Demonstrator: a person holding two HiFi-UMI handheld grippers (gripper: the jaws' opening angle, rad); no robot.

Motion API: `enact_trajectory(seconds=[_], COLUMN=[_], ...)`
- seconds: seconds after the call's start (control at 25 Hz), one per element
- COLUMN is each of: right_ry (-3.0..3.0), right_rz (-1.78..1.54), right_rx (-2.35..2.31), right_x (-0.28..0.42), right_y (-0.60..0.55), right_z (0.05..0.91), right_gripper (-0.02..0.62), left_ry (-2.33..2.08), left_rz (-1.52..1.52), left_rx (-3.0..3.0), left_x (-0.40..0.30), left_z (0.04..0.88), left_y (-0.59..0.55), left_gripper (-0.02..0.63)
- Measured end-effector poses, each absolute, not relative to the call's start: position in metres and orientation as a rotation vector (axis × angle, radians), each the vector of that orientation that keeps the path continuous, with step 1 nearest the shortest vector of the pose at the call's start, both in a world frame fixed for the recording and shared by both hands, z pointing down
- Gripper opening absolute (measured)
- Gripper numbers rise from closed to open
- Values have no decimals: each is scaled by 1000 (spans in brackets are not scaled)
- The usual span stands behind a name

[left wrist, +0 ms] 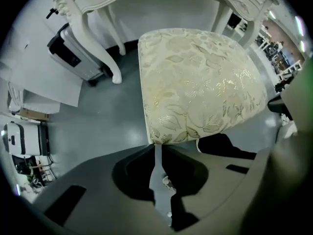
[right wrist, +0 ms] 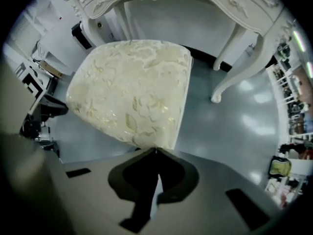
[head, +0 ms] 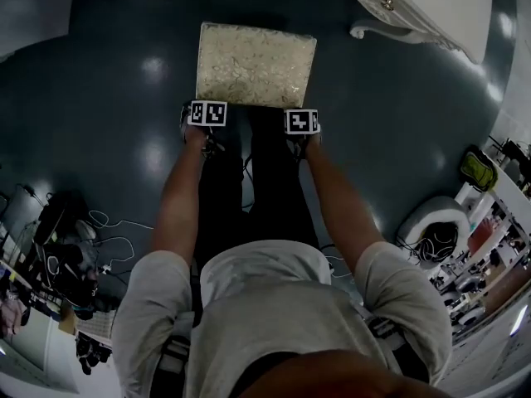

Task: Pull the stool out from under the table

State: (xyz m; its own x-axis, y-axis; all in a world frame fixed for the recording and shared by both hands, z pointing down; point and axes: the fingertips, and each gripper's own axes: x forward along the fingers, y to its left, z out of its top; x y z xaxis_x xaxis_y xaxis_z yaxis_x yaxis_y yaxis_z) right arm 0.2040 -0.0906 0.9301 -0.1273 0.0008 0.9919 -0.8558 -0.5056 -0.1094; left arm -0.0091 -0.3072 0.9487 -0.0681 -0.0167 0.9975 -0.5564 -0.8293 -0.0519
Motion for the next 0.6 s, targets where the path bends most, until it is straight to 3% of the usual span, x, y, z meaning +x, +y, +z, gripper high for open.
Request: enact_trajectory(seconds=[0.08,0.36,0.6], right_ry=[-1028,-1521,-1398], right_rz=[1637,1527,1604], right_rx=[1502,1235,1549], right_x=[215,178,218], right_y=[-113,-209,-224], right_z=[917,856,825], right_gripper=[18,15,15], left_ry=[-618,-600,-590], left_rz=[1892,1715,1643], left_rx=[1813,1814,1806], left_x=[3,66,76], left_z=[935,873,843], left_y=[-301,-289,-283], left_gripper=[17,15,15])
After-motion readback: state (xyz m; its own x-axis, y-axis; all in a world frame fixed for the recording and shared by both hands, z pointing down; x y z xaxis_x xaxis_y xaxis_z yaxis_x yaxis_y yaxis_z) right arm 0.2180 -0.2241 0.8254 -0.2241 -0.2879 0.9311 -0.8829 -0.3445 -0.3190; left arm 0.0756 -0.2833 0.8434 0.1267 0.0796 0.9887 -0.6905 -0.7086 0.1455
